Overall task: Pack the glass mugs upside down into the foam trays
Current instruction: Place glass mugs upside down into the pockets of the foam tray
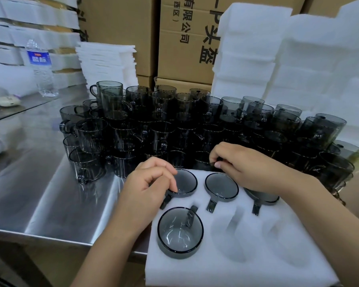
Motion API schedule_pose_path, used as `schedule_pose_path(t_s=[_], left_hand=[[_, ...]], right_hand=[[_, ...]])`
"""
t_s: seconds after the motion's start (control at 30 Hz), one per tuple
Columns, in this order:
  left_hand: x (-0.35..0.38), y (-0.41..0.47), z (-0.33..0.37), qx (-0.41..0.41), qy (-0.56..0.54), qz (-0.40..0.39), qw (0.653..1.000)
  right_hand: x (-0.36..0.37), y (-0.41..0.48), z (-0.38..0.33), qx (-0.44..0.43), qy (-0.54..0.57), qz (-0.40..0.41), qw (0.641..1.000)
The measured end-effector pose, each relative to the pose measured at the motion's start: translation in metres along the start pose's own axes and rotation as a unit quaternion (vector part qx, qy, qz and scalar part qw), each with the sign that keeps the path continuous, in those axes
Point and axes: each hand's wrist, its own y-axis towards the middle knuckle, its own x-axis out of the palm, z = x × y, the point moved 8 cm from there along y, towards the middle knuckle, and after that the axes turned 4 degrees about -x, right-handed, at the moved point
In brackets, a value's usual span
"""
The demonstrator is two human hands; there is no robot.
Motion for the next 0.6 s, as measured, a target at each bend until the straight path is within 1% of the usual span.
schedule_pose_path(t_s=[0.13, 0.27, 0.47, 0.6], left_hand=[[0.001, 0.0, 0.001, 0.006, 0.028, 0.006, 1.0], [0.002, -0.001, 0.005, 0.021, 0.047, -0.005, 0.999], [0.002, 0.0, 0.004, 0.016, 0.047, 0.002, 0.999], [0.002, 0.001, 0.002, 0.014, 0.033, -0.002, 0.999]], right_hand=[[-0.005, -0.004, -0.007, -0.025, -0.032, 0.038, 0.998], [-0.009, -0.006, -0.012, -0.042, -0.047, 0.069, 0.996], [-0.009, -0.006, -0.012, -0.054, -0.042, 0.07, 0.995], [-0.005, -0.003, -0.003, -0.039, -0.018, 0.051, 0.998]])
